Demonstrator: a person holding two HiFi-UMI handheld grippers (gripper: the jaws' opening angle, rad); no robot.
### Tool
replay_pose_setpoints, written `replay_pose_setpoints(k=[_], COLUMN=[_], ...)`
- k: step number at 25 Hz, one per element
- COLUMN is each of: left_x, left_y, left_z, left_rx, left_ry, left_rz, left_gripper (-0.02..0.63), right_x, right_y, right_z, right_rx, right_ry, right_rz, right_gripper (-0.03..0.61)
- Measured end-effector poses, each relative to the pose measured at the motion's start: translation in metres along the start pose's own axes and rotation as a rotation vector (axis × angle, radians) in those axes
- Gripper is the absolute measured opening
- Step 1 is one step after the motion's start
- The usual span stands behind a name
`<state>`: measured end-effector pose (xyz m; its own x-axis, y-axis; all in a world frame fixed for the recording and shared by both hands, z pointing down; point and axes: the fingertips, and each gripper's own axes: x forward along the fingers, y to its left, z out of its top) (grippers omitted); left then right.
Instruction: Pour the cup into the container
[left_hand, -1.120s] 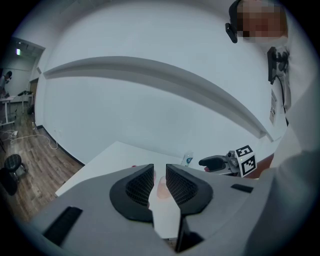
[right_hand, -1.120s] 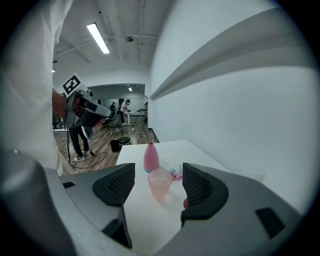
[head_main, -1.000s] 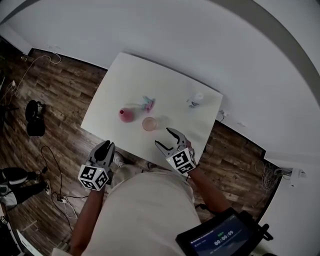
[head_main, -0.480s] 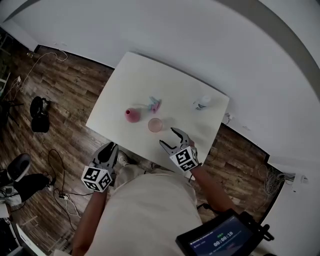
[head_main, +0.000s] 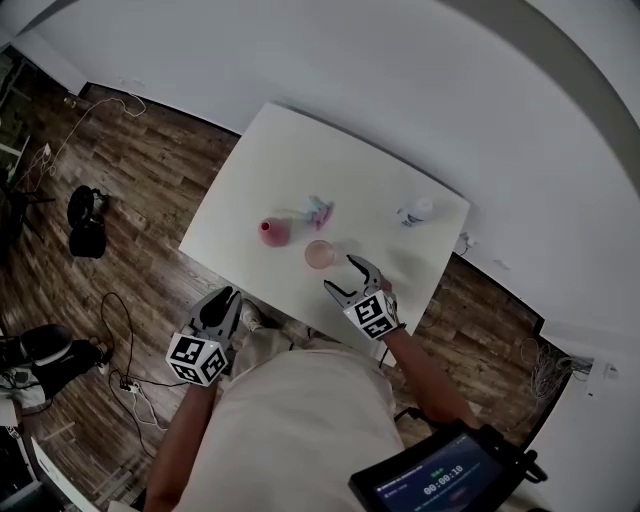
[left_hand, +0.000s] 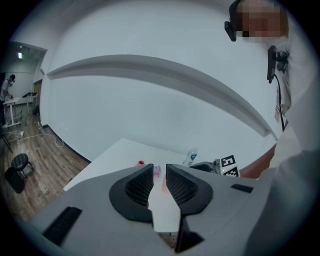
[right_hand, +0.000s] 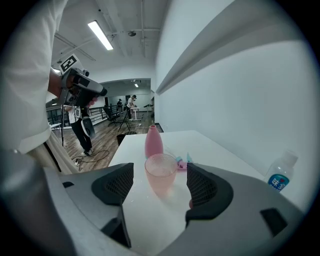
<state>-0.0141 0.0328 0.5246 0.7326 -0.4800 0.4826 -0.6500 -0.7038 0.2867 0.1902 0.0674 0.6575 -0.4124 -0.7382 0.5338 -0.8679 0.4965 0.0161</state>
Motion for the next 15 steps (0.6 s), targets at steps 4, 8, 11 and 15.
replay_pose_setpoints(k=[4,8,11,15], left_x=[0.001,0.000,0.003,0.008], left_y=[0.002,0.001,-0.001,-0.004], left_z=[-0.003,-0.006,-0.009,-0.009], left_rx=[0.002,0.012,0.021,0.033], left_ry=[0.011,0.025,0.039,0.048], left_rz=[0.002,-0.002,-0.007,-0.016], left_gripper=[0.074,0.074,0.074,0.074], right_x=[0.013,0.023,0.031,0.041], right_y=[-0.001,0.001,0.002,-0.001], right_z=[-0.009,-0.013,-0.020,-0.028], right_rx=[0.004,-0.009,-0.019,-0.027], right_ry=[0.019,0.034,0.054,0.078], right_rz=[0.009,0.016,0.028,0.032], right_gripper=[0.319,0.319,0.319,0.319])
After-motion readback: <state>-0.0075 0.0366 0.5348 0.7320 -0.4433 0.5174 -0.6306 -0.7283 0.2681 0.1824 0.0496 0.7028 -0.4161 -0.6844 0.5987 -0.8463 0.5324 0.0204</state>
